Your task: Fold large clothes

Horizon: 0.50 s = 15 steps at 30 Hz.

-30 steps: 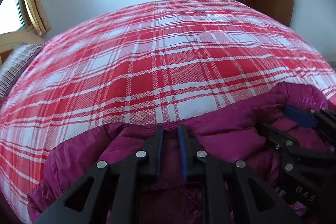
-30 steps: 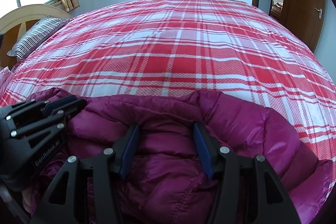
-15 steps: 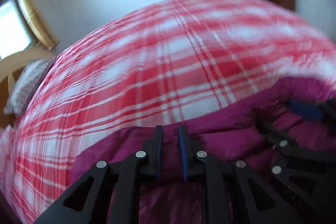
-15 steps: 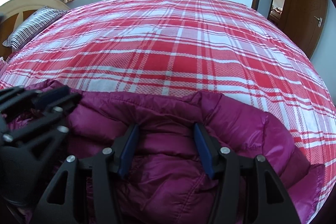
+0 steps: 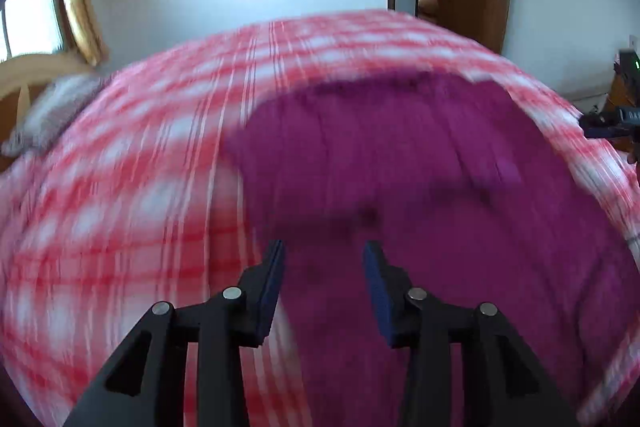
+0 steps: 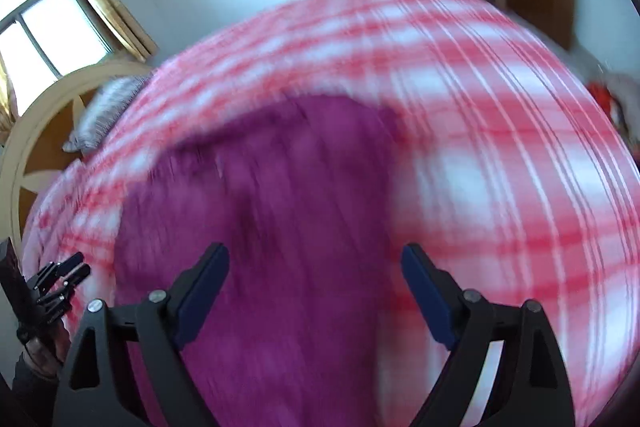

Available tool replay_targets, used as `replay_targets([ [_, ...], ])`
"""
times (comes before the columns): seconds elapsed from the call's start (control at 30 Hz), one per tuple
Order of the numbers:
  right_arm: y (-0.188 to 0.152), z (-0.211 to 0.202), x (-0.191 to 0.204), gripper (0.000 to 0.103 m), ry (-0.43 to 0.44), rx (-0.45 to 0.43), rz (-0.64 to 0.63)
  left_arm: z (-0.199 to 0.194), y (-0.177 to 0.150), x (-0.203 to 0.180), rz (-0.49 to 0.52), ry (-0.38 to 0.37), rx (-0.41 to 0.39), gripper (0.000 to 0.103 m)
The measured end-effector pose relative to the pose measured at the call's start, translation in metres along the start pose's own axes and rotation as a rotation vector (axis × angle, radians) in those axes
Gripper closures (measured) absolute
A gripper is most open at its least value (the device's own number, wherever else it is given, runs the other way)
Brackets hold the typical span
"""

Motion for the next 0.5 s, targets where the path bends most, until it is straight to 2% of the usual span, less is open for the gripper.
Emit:
replay_targets([
  [0.13, -0.106, -0.035, -0.026, 0.013, -0.023, 0.124, 0.051, -0.027, -0.07, -0.01, -0.107, -0.047, 0.013, 0.061],
  [0.23, -0.161, -0.052, -0.036, 0.013, -0.039, 0.147, 0.098, -0.026, -0.11, -0.024, -0.136, -0.086, 0.055, 0.06],
  [0.33, -0.195, -0.052, -0.037, 0.012, -0.043, 0.167, 0.121, -0.024, -0.126, -0.032, -0.119, -0.057, 0.052, 0.06],
  [0.4, -0.205, -0.054, -0.034, 0.013, -0.061, 0.12, 0.115, -0.026, -0.131, -0.033, -0.129, -0.05, 0.041, 0.06],
  [0.5, -0.213, -0.055, -0.025, 0.019, -0.104, 0.067, 0.068, -0.035, -0.144, -0.034, -0.194, -0.079, 0.04, 0.06],
])
Point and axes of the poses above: each gripper's, at about its wrist camera, not at the fingertips, and z roughly the way its jaws point, x to its left, y to its top, the point moved 8 cm from there along z, roughly the way its jaws point, and after that the axes turned 7 degrees about -y, right-handed, at the moved point
